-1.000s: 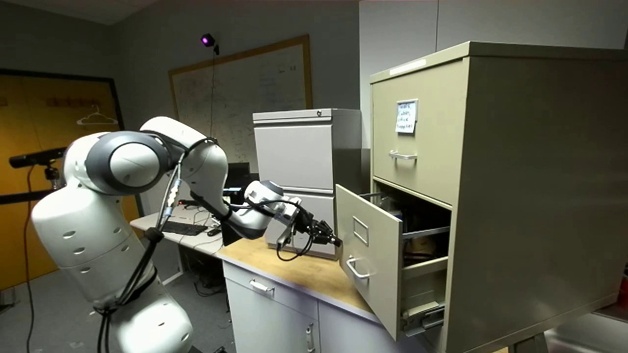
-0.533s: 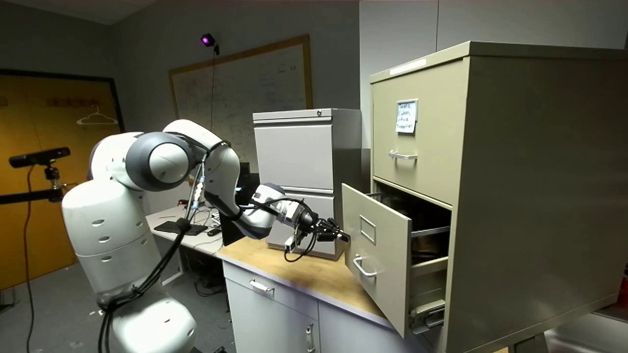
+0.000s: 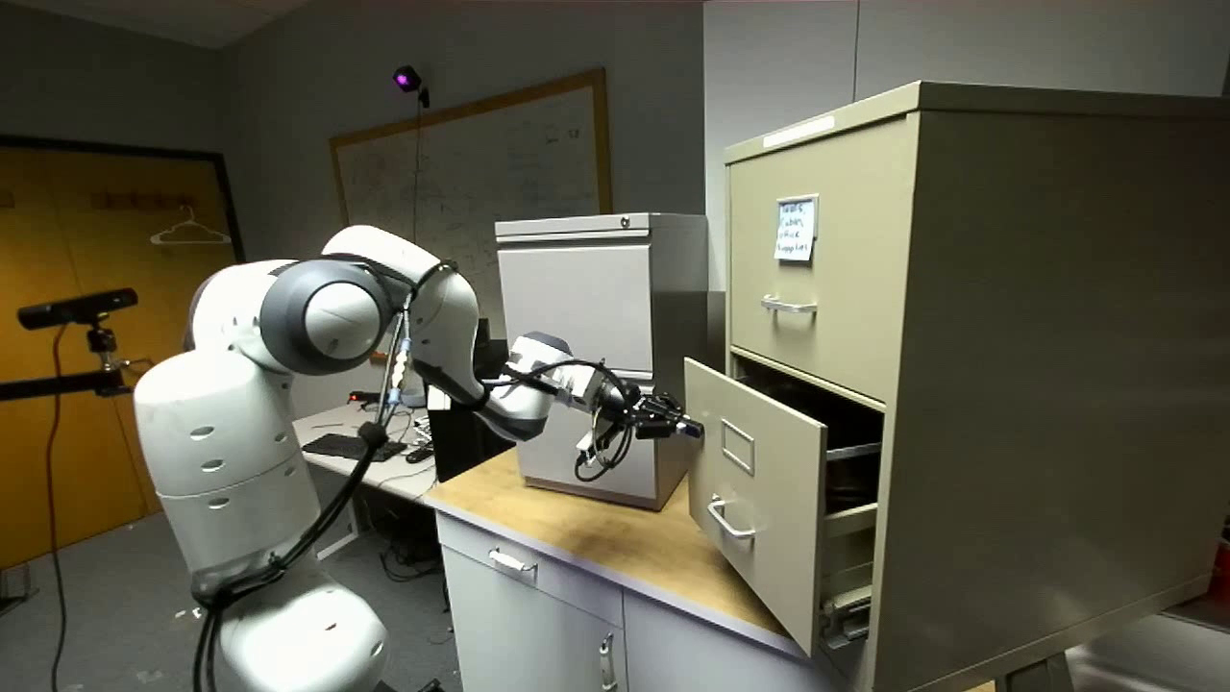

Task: Close the bottom drawer on the right

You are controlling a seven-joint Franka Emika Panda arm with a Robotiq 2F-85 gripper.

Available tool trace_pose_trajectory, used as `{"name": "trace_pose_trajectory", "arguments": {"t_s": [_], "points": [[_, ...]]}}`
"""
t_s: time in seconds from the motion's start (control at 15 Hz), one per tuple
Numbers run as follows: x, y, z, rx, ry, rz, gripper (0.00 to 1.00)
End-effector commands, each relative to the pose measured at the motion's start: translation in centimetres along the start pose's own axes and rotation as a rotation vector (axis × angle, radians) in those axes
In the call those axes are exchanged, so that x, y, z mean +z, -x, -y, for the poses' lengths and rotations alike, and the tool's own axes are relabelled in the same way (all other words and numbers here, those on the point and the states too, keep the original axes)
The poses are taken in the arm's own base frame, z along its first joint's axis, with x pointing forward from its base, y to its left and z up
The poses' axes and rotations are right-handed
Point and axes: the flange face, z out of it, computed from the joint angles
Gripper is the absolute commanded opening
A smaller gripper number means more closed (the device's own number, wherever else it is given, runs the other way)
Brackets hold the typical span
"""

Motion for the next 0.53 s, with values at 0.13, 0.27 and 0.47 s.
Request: {"name": "trace_pose_trajectory", "arguments": {"t_s": [0.13,0.27,0.47], "points": [[-1.4,-3.5,4.6,0.006,-0.094,-0.037,0.0],[-2.6,-3.6,5.4,0.007,-0.118,-0.05,0.0],[-3.8,-4.3,7.0,0.011,-0.156,-0.061,0.0]]}}
